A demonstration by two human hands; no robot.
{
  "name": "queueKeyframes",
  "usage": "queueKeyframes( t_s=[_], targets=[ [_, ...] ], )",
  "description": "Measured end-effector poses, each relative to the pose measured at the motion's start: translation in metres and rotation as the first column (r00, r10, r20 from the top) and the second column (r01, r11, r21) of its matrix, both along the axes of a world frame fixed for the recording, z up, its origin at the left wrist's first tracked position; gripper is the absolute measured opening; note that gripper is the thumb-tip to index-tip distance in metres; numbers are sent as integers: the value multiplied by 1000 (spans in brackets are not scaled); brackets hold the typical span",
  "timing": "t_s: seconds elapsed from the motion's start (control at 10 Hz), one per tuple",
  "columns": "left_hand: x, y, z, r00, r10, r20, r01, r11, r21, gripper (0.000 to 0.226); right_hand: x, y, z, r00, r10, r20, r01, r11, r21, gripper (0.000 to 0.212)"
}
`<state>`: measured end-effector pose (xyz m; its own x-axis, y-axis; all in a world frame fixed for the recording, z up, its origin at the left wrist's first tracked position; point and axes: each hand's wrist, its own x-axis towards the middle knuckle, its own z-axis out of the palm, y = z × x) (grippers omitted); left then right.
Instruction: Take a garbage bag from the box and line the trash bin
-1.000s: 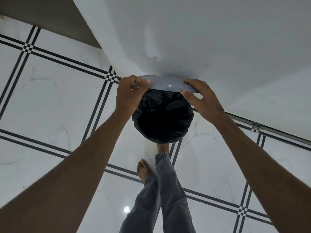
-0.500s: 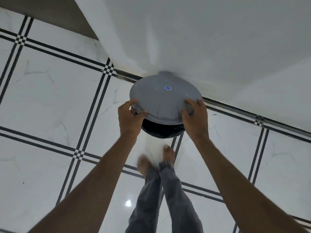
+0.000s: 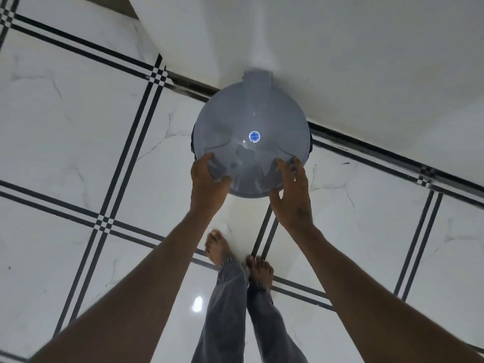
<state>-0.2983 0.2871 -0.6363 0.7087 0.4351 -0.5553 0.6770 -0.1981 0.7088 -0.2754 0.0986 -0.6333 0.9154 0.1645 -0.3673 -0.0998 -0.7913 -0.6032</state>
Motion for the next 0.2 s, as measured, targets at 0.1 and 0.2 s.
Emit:
queueKeyframes(
  t_s=[0.1, 0.2],
  targets=[
    [-13, -5, 23, 995, -72, -70, 81, 987, 142, 48, 1, -6, 16, 995, 95, -38, -96, 995, -29, 61],
    [-27, -8, 78, 991, -108, -75, 126, 943, 309, 21, 9, -8, 68, 989, 147, -6, -147, 989, -12, 46]
  ],
)
